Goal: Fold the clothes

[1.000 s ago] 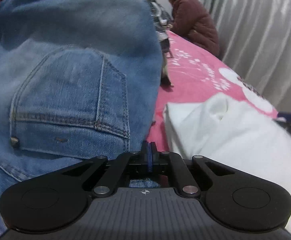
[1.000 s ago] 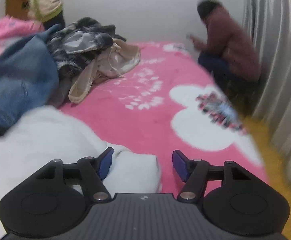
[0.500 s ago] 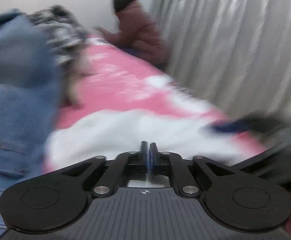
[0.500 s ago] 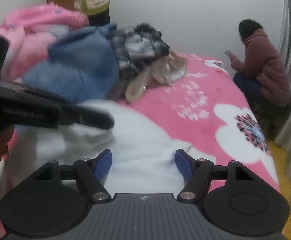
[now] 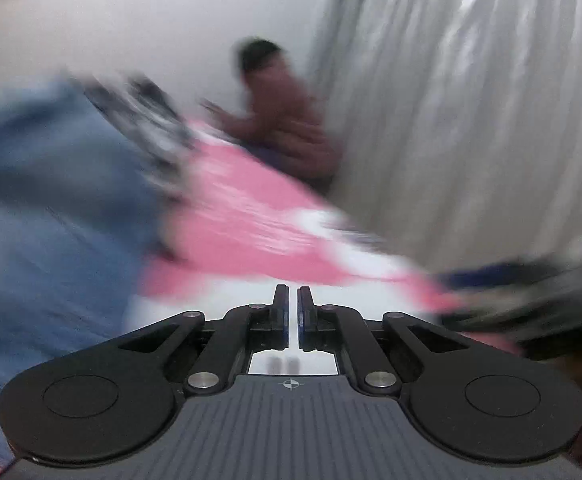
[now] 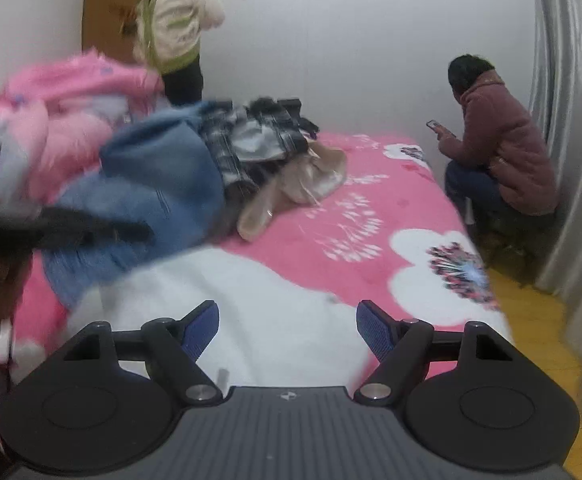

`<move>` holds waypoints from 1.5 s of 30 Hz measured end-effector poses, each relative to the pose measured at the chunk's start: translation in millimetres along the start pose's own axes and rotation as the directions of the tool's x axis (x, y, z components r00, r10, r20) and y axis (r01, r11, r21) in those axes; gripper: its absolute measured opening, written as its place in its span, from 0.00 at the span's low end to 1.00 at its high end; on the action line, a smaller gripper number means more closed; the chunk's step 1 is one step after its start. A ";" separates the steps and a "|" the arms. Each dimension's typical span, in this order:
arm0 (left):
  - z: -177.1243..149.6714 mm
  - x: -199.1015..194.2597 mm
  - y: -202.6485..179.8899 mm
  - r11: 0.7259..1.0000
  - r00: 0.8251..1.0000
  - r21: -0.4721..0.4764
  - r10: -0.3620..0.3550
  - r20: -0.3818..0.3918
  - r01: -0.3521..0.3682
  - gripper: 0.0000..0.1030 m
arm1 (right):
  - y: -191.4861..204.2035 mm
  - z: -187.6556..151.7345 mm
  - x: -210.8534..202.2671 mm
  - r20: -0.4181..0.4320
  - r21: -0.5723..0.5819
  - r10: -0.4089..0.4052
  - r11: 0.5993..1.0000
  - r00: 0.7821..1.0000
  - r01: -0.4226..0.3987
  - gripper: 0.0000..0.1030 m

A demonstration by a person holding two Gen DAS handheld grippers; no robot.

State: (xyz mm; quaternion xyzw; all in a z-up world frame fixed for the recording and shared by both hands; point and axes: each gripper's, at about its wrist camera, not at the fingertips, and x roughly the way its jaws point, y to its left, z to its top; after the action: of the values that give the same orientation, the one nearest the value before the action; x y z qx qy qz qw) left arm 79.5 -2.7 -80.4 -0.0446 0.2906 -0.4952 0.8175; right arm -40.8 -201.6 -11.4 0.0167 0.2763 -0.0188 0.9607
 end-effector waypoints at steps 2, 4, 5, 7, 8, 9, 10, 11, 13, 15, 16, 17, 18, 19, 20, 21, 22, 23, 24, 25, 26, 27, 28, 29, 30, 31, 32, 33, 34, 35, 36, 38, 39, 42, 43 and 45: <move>-20.5 5.3 5.3 1.000 0.999 0.016 0.009 -0.035 -0.009 0.05 | 2.3 -16.8 17.5 -0.059 -0.019 -0.023 1.000 0.998 0.022 0.71; -40.2 9.4 12.6 0.998 0.997 0.052 0.044 -0.061 -0.041 0.04 | -0.5 -36.7 21.3 -0.068 -0.032 -0.037 0.999 0.997 0.035 0.71; -42.1 4.5 19.6 0.997 0.996 0.034 0.069 -0.062 -0.067 0.05 | -4.1 -41.2 18.0 -0.084 -0.024 -0.037 0.999 0.996 0.035 0.73; -42.1 -3.1 35.1 0.995 0.993 -0.019 0.101 -0.067 -0.102 0.05 | -12.6 -47.1 6.6 -0.099 0.010 -0.032 0.999 0.995 0.034 0.74; -41.8 -8.8 36.2 0.991 0.989 0.011 0.135 -0.068 -0.134 0.05 | -11.9 -48.1 2.3 -0.105 0.000 -0.040 0.999 0.994 0.040 0.74; -39.7 -12.4 34.7 0.987 0.985 0.029 0.159 -0.073 -0.157 0.05 | -10.0 -48.6 -1.7 -0.110 -0.017 -0.048 0.999 0.993 0.047 0.74; -36.8 -13.7 32.7 0.984 0.981 0.036 0.177 -0.080 -0.175 0.05 | -6.1 -48.0 -6.2 -0.111 -0.049 -0.063 0.997 0.992 0.058 0.74; -32.5 -15.0 29.1 0.979 0.976 0.038 0.201 -0.086 -0.198 0.04 | -1.5 -47.0 -10.8 -0.112 -0.086 -0.079 0.994 0.991 0.070 0.74; -18.7 -23.7 14.3 0.963 0.961 0.065 0.267 -0.077 -0.262 0.02 | 1.2 -45.3 -19.8 -0.125 -0.121 -0.098 0.989 0.987 0.082 0.74; 4.4 -33.5 -3.7 0.965 0.970 0.112 0.242 -0.018 -0.239 0.00 | 2.2 -41.2 -35.0 -0.130 -0.100 -0.111 0.990 0.985 0.099 0.72; 18.6 -29.6 -11.9 0.973 0.981 0.130 0.192 0.000 -0.191 0.00 | 2.9 -38.4 -44.2 -0.116 -0.083 -0.112 0.991 0.987 0.103 0.71; 30.2 -20.5 -16.5 0.988 0.994 0.109 0.114 0.001 -0.113 0.00 | 4.6 -33.2 -48.2 -0.094 -0.070 -0.093 0.994 0.991 0.086 0.71; 37.9 -7.2 -17.8 0.997 1.000 0.066 0.027 -0.006 -0.026 0.00 | 6.6 -27.2 -50.4 -0.068 -0.058 -0.067 0.996 0.995 0.063 0.71; 41.7 10.1 -17.3 0.998 0.998 0.030 -0.062 -0.018 0.063 0.00 | 9.6 -20.7 -48.6 -0.031 -0.043 -0.036 0.998 0.999 0.034 0.71; 44.3 28.9 -16.4 0.988 0.988 -0.003 -0.152 -0.030 0.152 0.00 | 13.5 -16.9 -41.9 -0.006 -0.045 0.000 0.999 1.000 -0.001 0.71; 45.1 45.5 -15.2 0.976 0.976 -0.030 -0.215 -0.025 0.214 0.00 | 17.6 -14.0 -34.2 0.015 -0.054 0.038 0.998 0.999 -0.037 0.70; 45.4 62.0 -14.0 0.963 0.963 -0.059 -0.265 -0.041 0.262 0.00 | 20.9 -14.7 -24.5 0.006 -0.068 0.050 0.996 0.999 -0.050 0.68; 45.4 81.3 -12.5 0.952 0.948 -0.087 -0.301 -0.101 0.293 0.00 | 24.4 -20.2 -12.0 -0.030 -0.081 0.046 0.996 0.998 -0.049 0.63; 45.3 99.8 -9.6 0.949 0.936 -0.106 -0.310 -0.169 0.296 0.00 | 26.5 -29.9 -1.4 -0.066 -0.081 0.040 0.996 0.997 -0.046 0.64; 44.0 118.2 -3.6 0.955 0.925 -0.124 -0.294 -0.242 0.271 0.00 | 28.5 -41.4 3.3 -0.066 -0.090 0.023 0.996 0.998 -0.029 0.64; 42.9 133.1 4.2 0.962 0.919 -0.129 -0.267 -0.290 0.239 0.04 | 32.7 -50.3 2.2 -0.044 -0.116 0.002 0.993 0.999 -0.007 0.64; 41.5 143.6 14.0 0.958 0.910 -0.137 -0.281 -0.303 0.250 0.05 | 37.6 -58.3 -0.2 -0.017 -0.147 -0.018 0.989 1.000 0.015 0.65; 42.4 149.9 21.7 0.956 0.908 -0.148 -0.288 -0.303 0.253 0.05 | 40.6 -61.4 -1.4 -0.011 -0.159 -0.032 0.987 0.999 0.030 0.67; 45.6 155.0 24.8 0.968 0.926 -0.134 -0.243 -0.290 0.212 0.05 | 40.6 -62.9 -1.9 -0.009 -0.145 -0.037 0.989 0.999 0.035 0.67; 49.2 160.0 26.4 0.982 0.946 -0.110 -0.179 -0.269 0.155 0.05 | 38.5 -65.0 -2.3 -0.003 -0.125 -0.037 0.992 0.999 0.036 0.67; 52.9 165.1 28.0 0.991 0.962 -0.088 -0.115 -0.247 0.096 0.05 | 37.0 -67.2 -2.5 0.004 -0.118 -0.036 0.992 0.999 0.037 0.67; 51.6 171.8 28.0 0.999 0.968 -0.050 -0.003 -0.252 -0.010 0.04 | 38.0 -68.4 -2.8 0.007 -0.122 -0.036 0.992 0.999 0.037 0.67; 49.6 183.2 32.5 0.997 0.953 -0.051 0.047 -0.298 -0.065 0.04 | 39.7 -69.3 -3.1 0.009 -0.127 -0.036 0.991 0.999 0.037 0.67; 50.9 189.8 40.3 0.993 0.944 -0.102 0.025 -0.328 -0.062 0.04 | 41.4 -70.3 -3.5 0.012 -0.132 -0.036 0.991 0.999 0.038 0.68; 56.9 189.7 44.9 0.990 0.940 -0.135 -0.001 -0.341 -0.048 0.04 | 42.6 -70.9 -3.4 0.014 -0.142 -0.040 0.989 0.999 0.041 0.68; 63.6 184.5 44.7 0.991 0.940 -0.125 0.001 -0.341 -0.046 0.03 | 43.7 -71.4 -3.3 0.016 -0.153 -0.043 0.987 0.999 0.045 0.68; 73.4 163.4 41.7 0.993 0.956 -0.096 0.037 -0.290 -0.068 0.01 | 44.3 -72.1 -4.8 0.016 -0.164 -0.046 0.985 0.999 0.048 0.68; 76.8 150.8 43.1 0.993 0.965 -0.103 0.037 -0.261 -0.066 0.03 | 42.9 -71.0 -8.2 0.012 -0.159 -0.043 0.986 0.999 0.044 0.68; 81.4 115.8 49.5 0.985 0.976 -0.172 -0.019 -0.216 -0.019 0.04 | 21.5 -55.0 -22.3 -0.010 -0.035 -0.007 0.999 1.000 0.007 0.72; 79.9 104.2 48.0 0.987 0.979 -0.162 -0.044 -0.201 0.011 0.04 | 8.5 -48.8 -28.0 -0.001 0.032 -0.007 0.999 1.000 0.007 0.74; 76.6 92.2 44.4 0.988 0.976 -0.127 -0.114 -0.187 0.091 0.04 | -23.3 -36.5 -31.3 0.045 0.174 0.001 0.985 0.999 -0.009 0.79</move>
State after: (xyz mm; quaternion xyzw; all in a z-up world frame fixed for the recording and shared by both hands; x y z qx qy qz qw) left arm 185.4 -73.8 -72.8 -0.0594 0.3946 -0.5208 0.7546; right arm -87.6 -222.5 -26.1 0.1008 0.2521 -0.0406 0.9616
